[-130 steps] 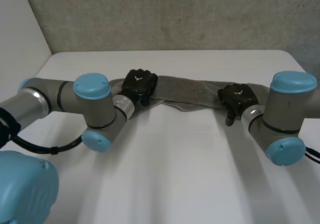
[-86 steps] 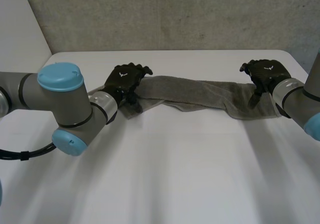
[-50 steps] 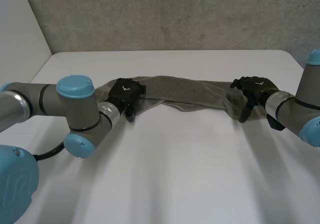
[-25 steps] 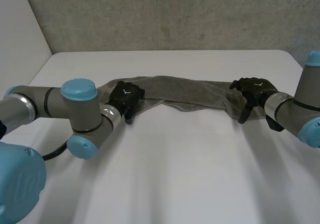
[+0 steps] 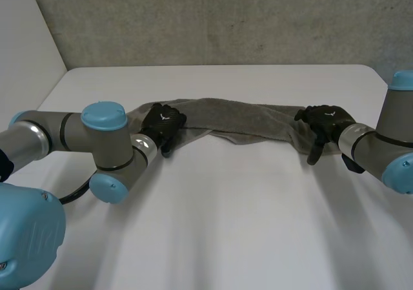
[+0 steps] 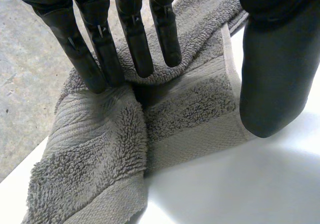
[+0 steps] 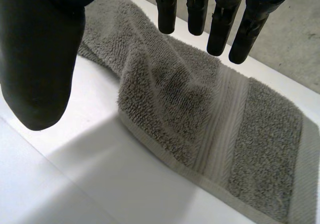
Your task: Fold the towel.
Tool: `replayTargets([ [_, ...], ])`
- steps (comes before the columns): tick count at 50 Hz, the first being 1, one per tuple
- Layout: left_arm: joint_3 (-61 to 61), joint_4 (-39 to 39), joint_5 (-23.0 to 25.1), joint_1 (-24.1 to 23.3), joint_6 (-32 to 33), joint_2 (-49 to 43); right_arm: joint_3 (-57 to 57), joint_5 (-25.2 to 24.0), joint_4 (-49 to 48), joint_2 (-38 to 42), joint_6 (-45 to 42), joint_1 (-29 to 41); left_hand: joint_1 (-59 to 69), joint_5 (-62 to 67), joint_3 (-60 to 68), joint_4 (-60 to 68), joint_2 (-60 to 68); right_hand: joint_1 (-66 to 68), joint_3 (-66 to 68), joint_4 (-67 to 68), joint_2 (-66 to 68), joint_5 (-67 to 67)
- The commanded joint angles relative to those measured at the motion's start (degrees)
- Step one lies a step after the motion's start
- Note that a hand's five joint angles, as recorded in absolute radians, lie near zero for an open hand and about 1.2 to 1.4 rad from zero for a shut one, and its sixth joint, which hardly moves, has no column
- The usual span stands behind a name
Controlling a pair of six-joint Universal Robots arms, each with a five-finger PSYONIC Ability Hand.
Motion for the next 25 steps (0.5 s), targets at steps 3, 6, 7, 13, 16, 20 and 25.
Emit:
replayTargets([
  [3,-3.3,0.2,0.2,0.0,0.1,2.9,-4.5,0.3,-1.0,5.5,2.2,0.4,-3.7,-13.8,-3.9,-3.7,-3.8,-0.4,-1.3,-2.0,-1.6,-0.8],
  [6,-4.8,0.3,0.2,0.0,0.0,4.9,-6.7,0.2,-1.6,7.2,5.5,0.7,-3.7,-13.8,-3.9,-3.7,-3.8,-0.1,-0.9,-1.7,-1.3,-0.5],
  [7,-4.8,0.3,0.2,0.0,0.0,5.0,-6.7,0.2,-1.6,7.2,5.5,0.7,-3.7,-13.8,-3.9,-3.7,-3.8,-0.1,-0.9,-1.7,-1.3,-0.5],
  [13,-8.7,0.3,0.4,-0.1,-1.0,10.4,-10.6,-0.6,-4.8,8.9,15.2,0.7,-4.0,-14.1,-4.2,-4.1,-4.2,-0.4,-1.3,-2.0,-1.6,-0.8],
  [16,-11.3,0.3,0.7,0.0,-2.3,13.3,-12.7,-1.0,-6.1,10.0,18.2,0.9,-4.4,-14.4,-4.5,-4.4,-4.5,-0.9,-1.8,-2.5,-2.1,-1.3],
  [20,-13.9,0.4,1.0,0.0,-5.0,16.3,-16.0,-1.8,-6.1,11.5,19.8,1.4,-5.7,-15.8,-5.9,-5.8,-5.8,-1.1,-1.9,-2.7,-2.3,-1.5],
  [25,-19.5,0.6,3.5,0.3,-12.0,21.6,-22.4,-4.2,-3.9,16.0,24.6,2.2,-12.1,-22.1,-12.3,-12.1,-12.2,-0.9,-1.8,-2.5,-2.1,-1.3],
])
